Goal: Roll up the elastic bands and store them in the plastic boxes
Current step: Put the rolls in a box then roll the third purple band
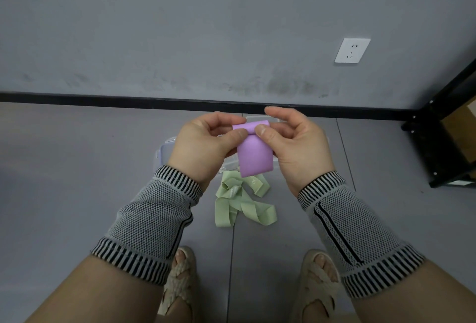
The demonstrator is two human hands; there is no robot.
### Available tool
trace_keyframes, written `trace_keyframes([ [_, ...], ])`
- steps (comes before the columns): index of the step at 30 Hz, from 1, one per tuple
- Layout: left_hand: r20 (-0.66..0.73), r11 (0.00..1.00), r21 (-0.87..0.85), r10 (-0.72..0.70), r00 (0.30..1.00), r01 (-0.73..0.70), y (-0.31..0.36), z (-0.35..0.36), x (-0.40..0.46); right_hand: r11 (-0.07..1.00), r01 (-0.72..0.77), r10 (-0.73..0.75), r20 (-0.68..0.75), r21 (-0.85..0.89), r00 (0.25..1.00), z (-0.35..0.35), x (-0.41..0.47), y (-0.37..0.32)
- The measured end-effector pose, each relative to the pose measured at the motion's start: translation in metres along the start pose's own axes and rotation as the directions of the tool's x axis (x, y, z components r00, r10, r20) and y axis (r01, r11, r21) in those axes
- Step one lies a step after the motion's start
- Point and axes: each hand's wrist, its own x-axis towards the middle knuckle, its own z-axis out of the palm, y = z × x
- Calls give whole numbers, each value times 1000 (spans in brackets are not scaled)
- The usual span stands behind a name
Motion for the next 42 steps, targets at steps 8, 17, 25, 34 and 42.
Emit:
trace_keyframes([
  [8,-12,994,84,69,998,-68,-2,-1,2,998,29,-31,-36,-50,999,1,-2,0],
  [17,23,1000,16,-1,1000,0,-2,2,1,999,6,-5,-31,34,1000,0,-1,-1],
  [25,3,1000,2,3,1000,-3,0,-1,1,999,2,-3,15,46,1000,0,-1,1],
  [34,37,1000,-18,-10,999,11,1,1,0,998,-24,23,23,60,999,-2,0,-1],
  [42,4,993,119,-19,1000,18,0,-1,1,995,-15,12,36,94,999,-3,2,1],
])
